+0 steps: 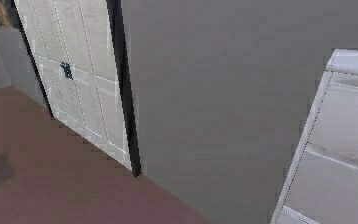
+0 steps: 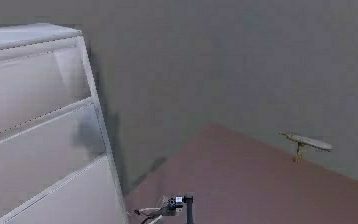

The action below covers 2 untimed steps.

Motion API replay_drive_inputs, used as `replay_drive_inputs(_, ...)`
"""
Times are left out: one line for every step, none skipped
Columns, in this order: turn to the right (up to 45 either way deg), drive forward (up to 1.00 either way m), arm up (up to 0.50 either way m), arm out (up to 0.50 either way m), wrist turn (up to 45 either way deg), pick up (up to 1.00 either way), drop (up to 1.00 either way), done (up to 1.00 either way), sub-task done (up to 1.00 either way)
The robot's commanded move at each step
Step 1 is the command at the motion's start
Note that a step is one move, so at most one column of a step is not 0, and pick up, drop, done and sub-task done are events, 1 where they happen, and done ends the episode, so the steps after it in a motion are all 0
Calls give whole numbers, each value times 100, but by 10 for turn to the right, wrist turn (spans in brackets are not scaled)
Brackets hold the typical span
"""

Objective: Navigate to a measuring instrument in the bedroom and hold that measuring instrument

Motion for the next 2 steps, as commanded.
replay_drive_inputs(0, 0, 0, 0, 450, 0, 0, 0, 0)
replay_drive_inputs(0, 0, 0, 0, 150, 0, 0, 0, 0)
